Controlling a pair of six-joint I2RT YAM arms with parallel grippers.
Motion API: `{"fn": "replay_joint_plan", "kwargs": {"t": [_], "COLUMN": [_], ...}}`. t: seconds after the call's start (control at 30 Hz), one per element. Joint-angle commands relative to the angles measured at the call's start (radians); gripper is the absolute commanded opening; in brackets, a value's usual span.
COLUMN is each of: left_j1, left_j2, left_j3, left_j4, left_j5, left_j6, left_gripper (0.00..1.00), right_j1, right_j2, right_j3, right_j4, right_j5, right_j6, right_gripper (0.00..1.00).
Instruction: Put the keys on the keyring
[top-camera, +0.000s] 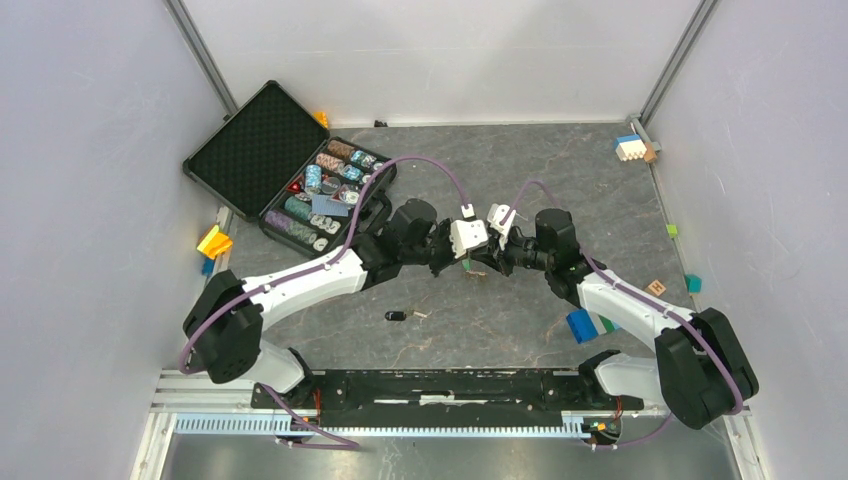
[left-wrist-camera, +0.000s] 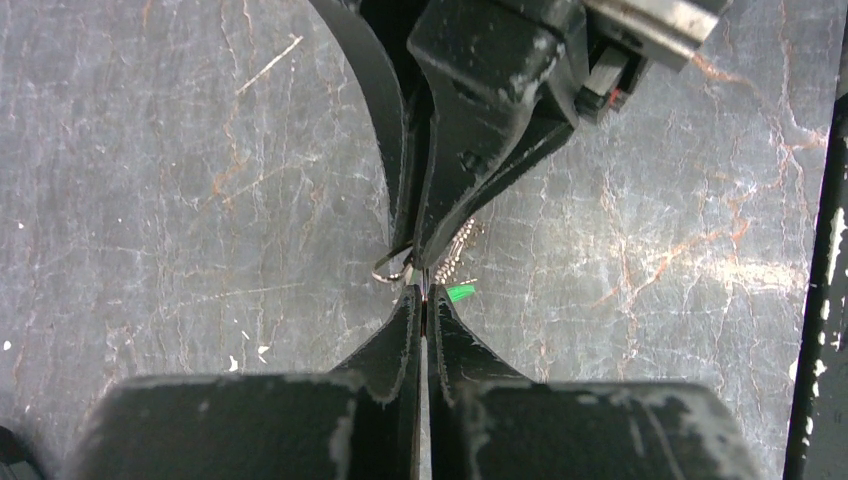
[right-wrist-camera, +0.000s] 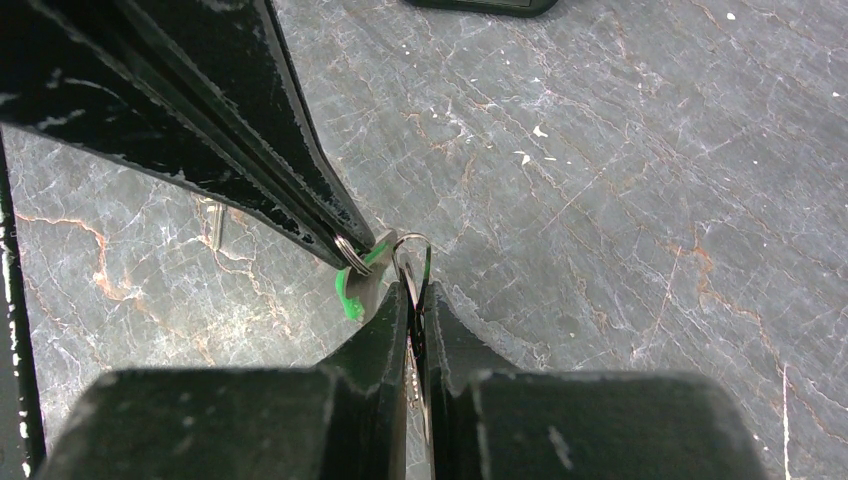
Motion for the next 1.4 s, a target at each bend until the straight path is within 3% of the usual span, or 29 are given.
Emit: {"fn": "replay_joint_plan", "kwargs": {"t": [0.0,0.5,0.87,1.37], "left_j1": [0.006,0.007,0.025,0.051], "left_j2": [-0.007,0.054,0.001,-0.031], "left_j3": [0.020,0.021,-0.097,-0.134], "left_j4": [-0.035,0.041,0.201,0.265], "left_j5": [0.022,0.048,0.102,0.136], "left_j6": [0.057,0.070,0.077,0.057], "left_gripper": [0.02,0.02,0.02,0.02], "right_j1": [0.005,0.006,0.004,0.002], "right_j2": [-0.024,-0.019,-0.011,-0.010], "right_j3": [0.004,0.006,0.002,0.000], "right_j4": [0.022,0.023,0.036,0.040], "right_j5": [-0.012,-0.027,-0.051,-0.058], "right_j6": [-0.009,-0.006,0.013,0.013], "right_gripper": [0.00,0.00,0.00,0.00]}}
